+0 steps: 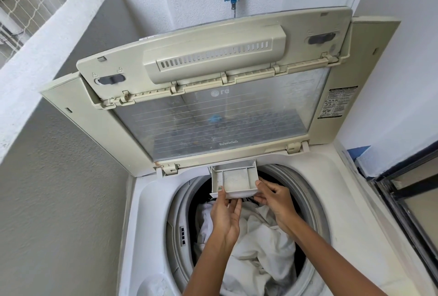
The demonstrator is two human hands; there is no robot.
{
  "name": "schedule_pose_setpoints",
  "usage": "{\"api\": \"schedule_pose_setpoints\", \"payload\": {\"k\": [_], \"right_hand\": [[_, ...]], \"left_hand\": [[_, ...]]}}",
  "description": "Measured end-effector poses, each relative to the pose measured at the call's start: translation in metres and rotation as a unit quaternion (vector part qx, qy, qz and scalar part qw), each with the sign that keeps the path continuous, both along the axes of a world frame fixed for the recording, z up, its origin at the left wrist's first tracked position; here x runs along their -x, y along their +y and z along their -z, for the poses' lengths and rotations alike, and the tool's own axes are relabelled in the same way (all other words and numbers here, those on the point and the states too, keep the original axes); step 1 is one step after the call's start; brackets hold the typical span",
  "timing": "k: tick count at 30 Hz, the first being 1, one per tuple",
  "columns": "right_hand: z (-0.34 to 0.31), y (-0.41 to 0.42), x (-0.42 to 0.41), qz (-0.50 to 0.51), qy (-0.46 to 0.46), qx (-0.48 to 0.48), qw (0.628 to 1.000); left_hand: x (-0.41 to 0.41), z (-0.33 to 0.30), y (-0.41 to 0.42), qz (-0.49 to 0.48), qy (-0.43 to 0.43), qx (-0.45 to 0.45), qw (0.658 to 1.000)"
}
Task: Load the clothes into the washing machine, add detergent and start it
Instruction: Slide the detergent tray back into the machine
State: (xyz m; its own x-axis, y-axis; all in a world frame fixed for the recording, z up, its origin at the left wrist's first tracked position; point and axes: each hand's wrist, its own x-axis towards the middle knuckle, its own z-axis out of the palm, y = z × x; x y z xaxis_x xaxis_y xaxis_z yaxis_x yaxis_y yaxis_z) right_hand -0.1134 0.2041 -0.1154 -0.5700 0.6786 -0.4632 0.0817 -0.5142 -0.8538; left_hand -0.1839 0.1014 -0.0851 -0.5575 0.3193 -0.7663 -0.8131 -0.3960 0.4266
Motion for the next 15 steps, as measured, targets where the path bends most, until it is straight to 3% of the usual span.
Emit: {"api": "schedule_pose_setpoints", "payload": {"k": [15], "right_hand": [[0.0027,0.0082,0.0024,-0.036,-0.025,-0.04,0.998]], "left_hand": [[-0.0003,0.004,-0.0021,-0.003,-0.001,-0.027,1.0]]}}
